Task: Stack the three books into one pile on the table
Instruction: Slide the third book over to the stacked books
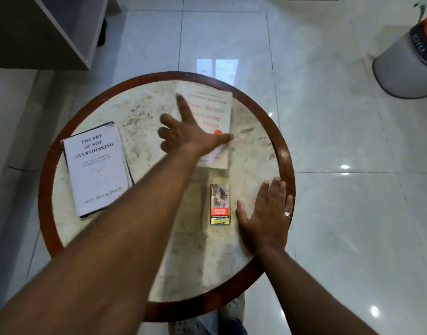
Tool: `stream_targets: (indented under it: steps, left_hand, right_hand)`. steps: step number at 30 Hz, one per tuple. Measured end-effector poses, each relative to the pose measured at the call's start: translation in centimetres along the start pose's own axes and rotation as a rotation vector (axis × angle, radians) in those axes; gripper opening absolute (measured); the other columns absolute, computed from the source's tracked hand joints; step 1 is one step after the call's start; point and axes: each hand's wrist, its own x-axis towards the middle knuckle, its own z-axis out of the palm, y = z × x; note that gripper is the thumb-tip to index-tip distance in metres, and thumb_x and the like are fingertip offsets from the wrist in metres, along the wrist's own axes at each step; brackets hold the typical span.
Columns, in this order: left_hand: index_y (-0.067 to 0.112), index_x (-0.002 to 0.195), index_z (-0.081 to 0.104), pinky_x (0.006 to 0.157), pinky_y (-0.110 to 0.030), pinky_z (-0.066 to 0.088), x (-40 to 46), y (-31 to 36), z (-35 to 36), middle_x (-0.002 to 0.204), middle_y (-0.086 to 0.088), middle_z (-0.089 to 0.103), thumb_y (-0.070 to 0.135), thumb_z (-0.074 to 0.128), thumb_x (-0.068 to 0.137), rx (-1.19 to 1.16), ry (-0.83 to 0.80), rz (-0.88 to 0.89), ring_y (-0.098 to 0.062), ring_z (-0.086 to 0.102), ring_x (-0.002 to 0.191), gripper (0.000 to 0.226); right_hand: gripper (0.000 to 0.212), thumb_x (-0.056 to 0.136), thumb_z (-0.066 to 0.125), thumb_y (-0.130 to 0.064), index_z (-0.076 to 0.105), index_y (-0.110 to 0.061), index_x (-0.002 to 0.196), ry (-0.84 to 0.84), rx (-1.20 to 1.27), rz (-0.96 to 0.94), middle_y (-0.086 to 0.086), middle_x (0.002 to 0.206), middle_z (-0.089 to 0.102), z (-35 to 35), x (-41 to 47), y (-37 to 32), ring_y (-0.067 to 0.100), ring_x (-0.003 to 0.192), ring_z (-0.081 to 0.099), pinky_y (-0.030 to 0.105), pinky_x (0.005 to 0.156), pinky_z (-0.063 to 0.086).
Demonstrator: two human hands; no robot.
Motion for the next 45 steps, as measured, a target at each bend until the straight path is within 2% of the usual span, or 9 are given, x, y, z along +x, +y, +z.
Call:
stream_targets:
  steps: [4, 7, 14, 22, 30, 36, 40, 43, 45]
  left_hand:
    - [0.037, 0.152, -0.021, 0.102, -0.057, 0.035, 0.6, -6.7, -6.0, 0.150, -0.026, 0.015, 0.094, 0.065, 0.027, -0.183, 0.036, -0.215, -0.048, 0.033, 0.128, 0.161]
    - [0.036, 0.153, -0.016, 0.111, -0.062, 0.026, 0.2, -12.3, -8.4, 0.156, -0.023, 0.008, 0.089, 0.070, 0.039, -0.249, 0.090, -0.397, -0.050, 0.023, 0.139, 0.153]
    - [0.034, 0.153, -0.011, 0.110, -0.054, 0.030, -1.2, -19.0, -6.3, 0.151, -0.018, 0.014, 0.090, 0.069, 0.039, -0.284, 0.126, -0.588, -0.041, 0.030, 0.133, 0.151]
    - [0.031, 0.153, 0.004, 0.106, -0.054, 0.027, -1.1, -19.2, -4.8, 0.147, -0.019, 0.027, 0.100, 0.056, 0.031, -0.154, 0.232, -0.564, -0.040, 0.033, 0.128, 0.149]
    - [0.018, 0.156, 0.004, 0.109, -0.057, 0.029, -1.5, -20.5, -4.4, 0.154, -0.018, 0.026, 0.089, 0.066, 0.047, -0.268, 0.213, -0.582, -0.039, 0.028, 0.138, 0.144]
    - [0.015, 0.144, 0.031, 0.102, -0.051, 0.038, -1.3, -20.9, -5.7, 0.147, -0.014, 0.038, 0.081, 0.076, 0.043, -0.360, 0.211, -0.633, -0.035, 0.035, 0.134, 0.128]
    - [0.016, 0.139, 0.035, 0.097, -0.049, 0.041, -0.9, -20.4, -5.8, 0.142, -0.014, 0.040, 0.078, 0.079, 0.044, -0.387, 0.178, -0.617, -0.033, 0.038, 0.129, 0.121]
    - [0.016, 0.134, 0.038, 0.091, -0.046, 0.043, -0.8, -19.8, -5.7, 0.137, -0.014, 0.042, 0.077, 0.079, 0.047, -0.388, 0.158, -0.587, -0.032, 0.042, 0.123, 0.114]
    - [0.015, 0.132, 0.041, 0.086, -0.042, 0.042, -0.7, -19.3, -5.8, 0.135, -0.014, 0.044, 0.077, 0.077, 0.053, -0.407, 0.153, -0.567, -0.031, 0.043, 0.120, 0.106]
  right_hand:
    - [0.088, 0.093, 0.026, -0.063, 0.022, -0.004, 0.159, 0.008, 0.017, 0.005, 0.021, 0.171, 0.014, -0.1, -0.1, -0.1, 0.034, 0.160, 0.012, 0.052, 0.129, 0.007]
    - [0.089, 0.093, 0.025, -0.063, 0.023, -0.002, 0.158, -0.004, 0.013, 0.003, 0.022, 0.170, 0.014, -0.2, -0.1, -0.2, 0.035, 0.159, 0.012, 0.054, 0.129, 0.008]
    - [0.089, 0.094, 0.025, -0.063, 0.019, -0.003, 0.159, -0.014, -0.030, 0.008, 0.021, 0.171, 0.010, -0.1, -0.1, 0.1, 0.034, 0.160, 0.008, 0.053, 0.129, 0.006]
    - [0.088, 0.095, 0.022, -0.065, 0.014, -0.006, 0.160, -0.019, -0.042, 0.010, 0.018, 0.173, 0.005, -0.2, 0.0, 0.0, 0.030, 0.161, 0.002, 0.049, 0.130, 0.001]
    - [0.086, 0.096, 0.024, -0.063, 0.012, -0.007, 0.161, -0.044, -0.060, 0.008, 0.017, 0.173, 0.005, -0.3, 0.0, 0.0, 0.030, 0.161, 0.001, 0.049, 0.130, 0.001]
    - [0.090, 0.094, 0.022, -0.065, 0.012, -0.005, 0.160, -0.044, -0.034, -0.006, 0.021, 0.172, 0.005, 0.1, 0.1, 0.3, 0.035, 0.160, 0.003, 0.052, 0.129, 0.002]
    - [0.089, 0.095, 0.024, -0.064, 0.011, -0.004, 0.160, -0.076, -0.026, 0.003, 0.020, 0.172, 0.002, -0.3, 0.1, 0.1, 0.032, 0.161, -0.001, 0.051, 0.130, 0.000]
    - [0.084, 0.095, 0.023, -0.059, 0.023, -0.003, 0.158, -0.076, 0.036, 0.050, 0.022, 0.171, 0.012, -1.5, 0.6, -1.2, 0.034, 0.160, 0.005, 0.053, 0.129, 0.003]
    - [0.074, 0.097, 0.027, -0.054, 0.040, -0.003, 0.149, 0.002, 0.213, 0.091, 0.024, 0.162, 0.033, -2.9, 2.5, -4.2, 0.038, 0.154, 0.024, 0.057, 0.125, 0.019]
